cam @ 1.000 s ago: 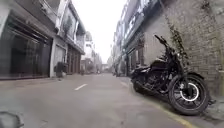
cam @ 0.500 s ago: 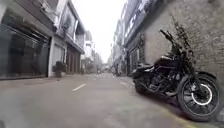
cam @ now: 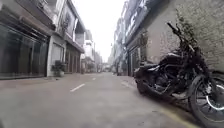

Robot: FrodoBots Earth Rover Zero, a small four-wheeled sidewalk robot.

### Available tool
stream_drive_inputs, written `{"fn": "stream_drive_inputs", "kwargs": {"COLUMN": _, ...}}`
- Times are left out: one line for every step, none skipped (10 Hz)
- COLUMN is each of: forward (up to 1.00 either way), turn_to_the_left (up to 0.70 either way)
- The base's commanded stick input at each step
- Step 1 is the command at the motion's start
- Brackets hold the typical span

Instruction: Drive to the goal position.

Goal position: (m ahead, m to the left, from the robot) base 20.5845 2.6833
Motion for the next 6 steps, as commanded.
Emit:
{"fn": "stream_drive_inputs", "kwargs": {"forward": 0.50, "turn_to_the_left": 0.00}}
{"fn": "stream_drive_inputs", "kwargs": {"forward": 0.50, "turn_to_the_left": 0.00}}
{"fn": "stream_drive_inputs", "kwargs": {"forward": 0.50, "turn_to_the_left": 0.00}}
{"fn": "stream_drive_inputs", "kwargs": {"forward": 0.50, "turn_to_the_left": 0.00}}
{"fn": "stream_drive_inputs", "kwargs": {"forward": 0.50, "turn_to_the_left": 0.00}}
{"fn": "stream_drive_inputs", "kwargs": {"forward": 0.50, "turn_to_the_left": 0.00}}
